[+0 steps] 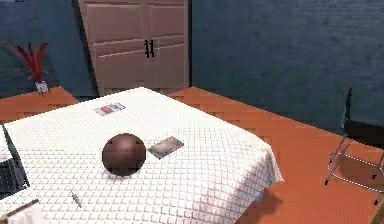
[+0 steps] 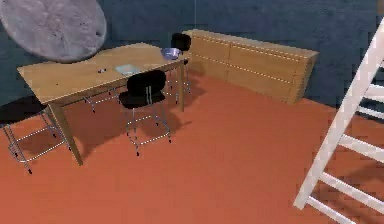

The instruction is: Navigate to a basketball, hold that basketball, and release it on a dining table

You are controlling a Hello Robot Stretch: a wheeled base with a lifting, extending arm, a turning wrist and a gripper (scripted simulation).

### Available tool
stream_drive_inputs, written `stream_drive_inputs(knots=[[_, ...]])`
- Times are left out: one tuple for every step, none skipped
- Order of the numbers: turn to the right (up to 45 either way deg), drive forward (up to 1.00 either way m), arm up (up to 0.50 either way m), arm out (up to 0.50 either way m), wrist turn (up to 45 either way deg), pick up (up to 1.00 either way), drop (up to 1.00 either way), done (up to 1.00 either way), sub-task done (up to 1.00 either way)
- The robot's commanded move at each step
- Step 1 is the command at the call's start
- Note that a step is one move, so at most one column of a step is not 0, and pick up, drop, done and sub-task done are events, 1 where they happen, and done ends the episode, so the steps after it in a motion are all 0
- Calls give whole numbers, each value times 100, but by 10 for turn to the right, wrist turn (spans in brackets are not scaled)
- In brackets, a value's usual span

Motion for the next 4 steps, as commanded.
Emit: stream_drive_inputs(knots=[[-450,0,0,0,0,0,0,0,0],[-450,0,0,0,0,0,0,0,0],[-210,0,0,0,0,0,0,0,0],[450,0,0,0,0,0,0,0,0]])
